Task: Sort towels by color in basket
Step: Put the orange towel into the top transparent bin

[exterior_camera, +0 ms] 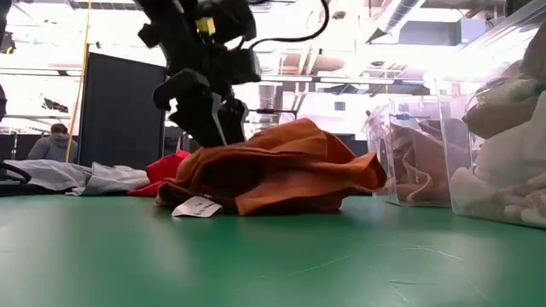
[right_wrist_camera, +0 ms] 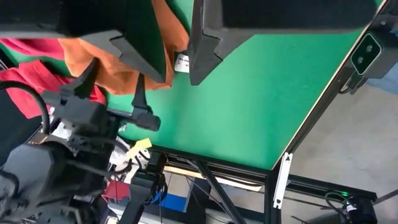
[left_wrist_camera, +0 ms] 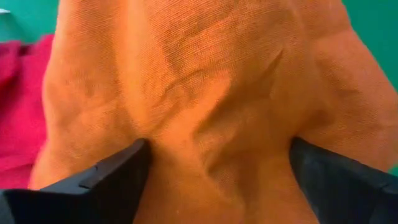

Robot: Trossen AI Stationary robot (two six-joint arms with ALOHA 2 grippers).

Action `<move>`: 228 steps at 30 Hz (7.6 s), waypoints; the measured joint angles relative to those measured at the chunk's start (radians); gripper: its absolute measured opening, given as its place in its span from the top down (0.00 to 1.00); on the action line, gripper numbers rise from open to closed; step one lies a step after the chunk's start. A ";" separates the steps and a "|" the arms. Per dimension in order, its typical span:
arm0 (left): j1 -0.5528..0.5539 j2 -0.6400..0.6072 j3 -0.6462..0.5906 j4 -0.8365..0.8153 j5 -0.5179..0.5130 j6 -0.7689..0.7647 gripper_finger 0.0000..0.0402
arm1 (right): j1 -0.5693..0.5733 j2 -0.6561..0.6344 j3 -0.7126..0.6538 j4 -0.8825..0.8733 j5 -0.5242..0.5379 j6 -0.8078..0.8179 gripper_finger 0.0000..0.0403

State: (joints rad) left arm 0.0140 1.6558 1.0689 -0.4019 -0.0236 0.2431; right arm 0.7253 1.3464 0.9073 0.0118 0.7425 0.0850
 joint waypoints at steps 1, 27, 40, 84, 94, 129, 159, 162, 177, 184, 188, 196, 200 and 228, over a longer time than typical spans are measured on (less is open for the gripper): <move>0.005 0.003 -0.018 0.032 0.022 -0.006 0.07 | -0.003 0.000 0.000 0.000 0.000 -0.001 0.75; 0.021 0.224 -0.052 0.141 0.157 0.010 0.81 | -0.014 0.000 0.000 -0.003 -0.002 -0.007 0.75; -0.071 0.128 0.089 -0.015 0.076 0.077 0.88 | -0.012 0.000 0.000 -0.002 0.002 0.001 0.75; 0.176 0.192 0.546 0.472 0.148 0.311 0.88 | 0.203 0.185 -0.001 0.022 0.183 0.343 0.75; 0.192 0.399 0.691 0.542 0.201 0.305 0.88 | 0.212 0.246 0.000 0.043 0.172 0.488 0.75; 0.231 0.623 0.919 0.412 0.243 0.303 0.49 | 0.336 0.098 0.052 0.079 0.777 0.081 0.75; 0.208 0.380 0.918 0.012 0.284 0.352 0.45 | -0.018 -0.137 0.053 -1.305 0.610 1.085 0.75; 0.201 0.331 0.918 -0.139 0.254 0.367 0.45 | -0.089 -0.143 0.053 -1.405 0.559 1.157 0.75; 0.129 0.251 0.835 -0.721 0.232 0.291 0.46 | -0.556 -0.144 0.053 -1.322 0.237 0.929 0.75; 0.045 0.251 0.667 -0.700 0.233 0.276 0.46 | -0.754 -0.144 0.053 -1.051 -0.013 0.531 0.75; -0.012 0.252 0.576 -0.660 0.234 0.246 0.46 | -0.867 -0.143 0.053 -1.009 -0.161 0.410 0.75; -0.123 0.252 0.408 -0.517 0.235 0.174 0.46 | -1.021 -0.093 0.053 -0.949 -0.367 0.232 0.75; -0.162 0.252 0.347 -0.447 0.228 0.120 0.46 | -1.052 -0.035 0.053 -0.928 -0.438 0.179 0.75; -0.308 0.253 0.266 -0.365 0.126 0.009 0.46 | -1.114 0.057 0.047 -0.968 -0.647 0.123 0.75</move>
State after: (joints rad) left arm -0.2935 1.9083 1.3354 -0.7670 0.1026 0.2518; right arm -0.3889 1.4031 0.9544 -0.9562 0.0952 0.2082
